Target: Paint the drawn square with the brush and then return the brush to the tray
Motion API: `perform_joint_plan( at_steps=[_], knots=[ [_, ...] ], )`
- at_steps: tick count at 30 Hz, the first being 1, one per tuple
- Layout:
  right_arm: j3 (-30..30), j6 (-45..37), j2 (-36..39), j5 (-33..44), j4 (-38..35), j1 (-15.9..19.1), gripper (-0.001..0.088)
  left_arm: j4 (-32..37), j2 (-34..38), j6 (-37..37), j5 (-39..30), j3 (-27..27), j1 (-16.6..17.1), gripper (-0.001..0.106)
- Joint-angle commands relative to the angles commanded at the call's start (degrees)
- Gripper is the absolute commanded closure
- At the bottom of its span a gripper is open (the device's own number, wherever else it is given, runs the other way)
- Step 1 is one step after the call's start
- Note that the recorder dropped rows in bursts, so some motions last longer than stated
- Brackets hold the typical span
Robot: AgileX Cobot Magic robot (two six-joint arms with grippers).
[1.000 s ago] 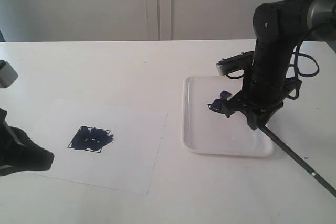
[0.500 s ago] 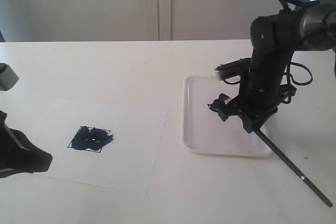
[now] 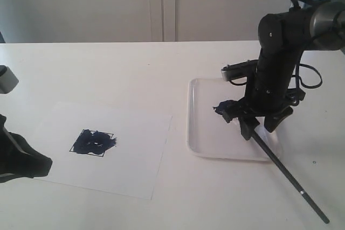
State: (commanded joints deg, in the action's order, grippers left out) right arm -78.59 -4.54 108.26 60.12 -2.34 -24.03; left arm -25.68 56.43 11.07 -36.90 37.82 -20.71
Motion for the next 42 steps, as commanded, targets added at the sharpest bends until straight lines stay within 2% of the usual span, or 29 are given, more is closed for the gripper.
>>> perform_joint_plan(
  at_steps=[7, 12, 18, 22, 24, 27, 28, 31, 34, 36, 39, 42],
  knots=[
    [0.73, -0.4, -16.91, 3.97, -3.88, 0.0, 0.0327, 0.46, -0.88, 0.13, 0.38, 0.0, 0.0, 0.105],
    [4.23, -3.52, -36.49, -0.3, -4.95, 0.0, 0.0329, 0.46, -7.13, -0.81, 3.14, 0.0, 0.0, 0.105],
    [12.73, -7.14, -61.52, -13.2, -9.78, 0.0, 0.0364, 0.46, -19.04, -1.21, 5.67, -0.09, 0.0, 0.105],
    [19.86, -13.7, -75.51, -20.36, -14.32, 0.0, 0.037, 0.46, -25.1, 1.54, 8.81, -0.51, 0.0, 0.105],
    [24.62, -14.32, -82.54, -22.72, -16.08, 0.0, 0.037, 0.46, -27.82, 4.48, 12.36, -2.06, 0.0, 0.105],
    [28.3, -14.81, -90.03, -23.18, -17.44, 0.0, 0.0383, 0.1, -31.54, 10.93, 13.41, -5.54, 0.0, 0.105],
    [29.43, -14.81, -93.65, -21.91, -21.27, 0.0, 0.0399, -2.75, -34.06, 11.76, 12.19, -6.7, 0.0, 0.105],
    [31.71, -14.81, -99.35, -20.36, -24.9, 0.0, 0.0437, -4.32, -40.17, 12.35, 10.86, -8.03, 0.0, 0.105],
    [37.55, -14.81, -101.98, -20.58, -17.89, 0.0, 0.0443, -2.13, -42.03, 13.37, 20.35, -14.45, 0.0, 0.105],
    [41.59, -14.81, -101.86, -20.39, -16.76, 0.0, 0.0443, -1.39, -41.7, 14.31, 26.55, -19.18, 0.0, 0.105],
    [49.25, -14.81, -101.86, -22.44, -11.61, 0.0, 0.0443, -0.79, -41.6, 14.78, 37.3, -22.81, 0.0, 0.105],
    [53.41, -14.81, -101.86, -21.83, -11.84, 0.0, 0.0443, -0.79, -41.6, 12.98, 36.2, -23.74, 0.0, 0.105]
  ],
)
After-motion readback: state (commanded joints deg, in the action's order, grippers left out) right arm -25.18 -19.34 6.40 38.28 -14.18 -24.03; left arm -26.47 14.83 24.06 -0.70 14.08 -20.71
